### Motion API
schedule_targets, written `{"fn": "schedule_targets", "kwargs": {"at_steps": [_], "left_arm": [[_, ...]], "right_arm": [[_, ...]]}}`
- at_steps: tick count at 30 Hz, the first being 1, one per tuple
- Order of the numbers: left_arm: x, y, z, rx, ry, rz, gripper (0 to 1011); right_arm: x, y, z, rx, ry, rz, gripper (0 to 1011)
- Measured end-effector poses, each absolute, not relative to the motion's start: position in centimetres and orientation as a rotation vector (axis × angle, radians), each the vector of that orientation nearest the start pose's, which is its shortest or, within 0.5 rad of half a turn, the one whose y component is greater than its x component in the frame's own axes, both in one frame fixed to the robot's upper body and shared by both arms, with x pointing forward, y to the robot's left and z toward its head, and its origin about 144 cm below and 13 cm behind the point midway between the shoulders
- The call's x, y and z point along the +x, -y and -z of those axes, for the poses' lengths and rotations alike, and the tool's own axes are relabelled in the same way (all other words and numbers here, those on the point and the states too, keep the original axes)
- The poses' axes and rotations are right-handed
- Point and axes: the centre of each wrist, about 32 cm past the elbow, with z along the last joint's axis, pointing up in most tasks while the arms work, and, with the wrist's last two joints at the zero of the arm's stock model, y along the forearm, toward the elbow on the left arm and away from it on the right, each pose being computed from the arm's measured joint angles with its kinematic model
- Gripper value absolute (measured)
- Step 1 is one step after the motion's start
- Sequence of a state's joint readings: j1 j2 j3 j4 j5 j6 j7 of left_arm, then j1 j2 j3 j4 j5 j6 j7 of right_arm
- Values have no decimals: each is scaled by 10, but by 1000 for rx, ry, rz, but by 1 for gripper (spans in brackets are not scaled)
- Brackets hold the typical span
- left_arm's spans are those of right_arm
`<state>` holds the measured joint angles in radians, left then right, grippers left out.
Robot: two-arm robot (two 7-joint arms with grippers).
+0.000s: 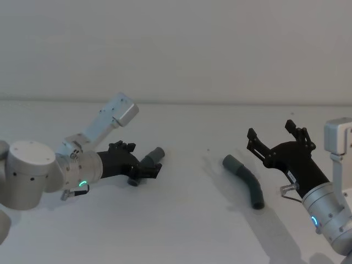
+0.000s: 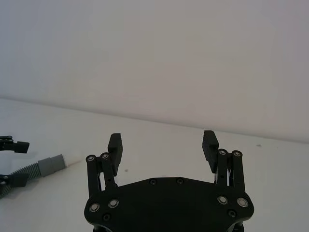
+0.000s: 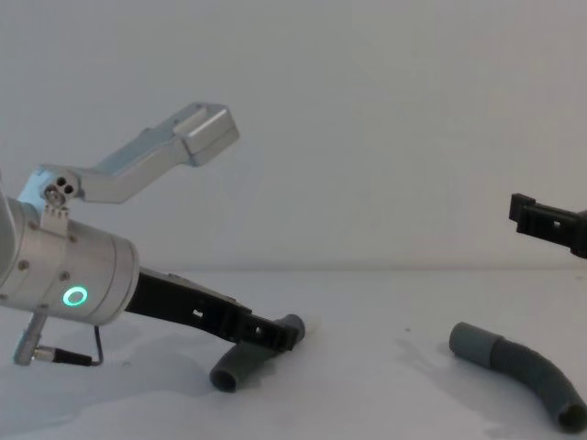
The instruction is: Use both hands to pick up one end of the pipe from the table, align the ends, and insert them.
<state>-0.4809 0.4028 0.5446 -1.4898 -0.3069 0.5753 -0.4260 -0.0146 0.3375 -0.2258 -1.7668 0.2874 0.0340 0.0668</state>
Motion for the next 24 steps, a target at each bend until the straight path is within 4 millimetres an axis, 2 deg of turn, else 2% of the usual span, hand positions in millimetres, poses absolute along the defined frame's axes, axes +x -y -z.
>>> {"fn": "schedule_targets", "kwargs": {"at_steps": [24], "left_arm": [[572, -191, -1237, 562, -95, -723, 1001]], "right_arm": [[443, 237, -1189, 26, 75, 1230, 1002]]}}
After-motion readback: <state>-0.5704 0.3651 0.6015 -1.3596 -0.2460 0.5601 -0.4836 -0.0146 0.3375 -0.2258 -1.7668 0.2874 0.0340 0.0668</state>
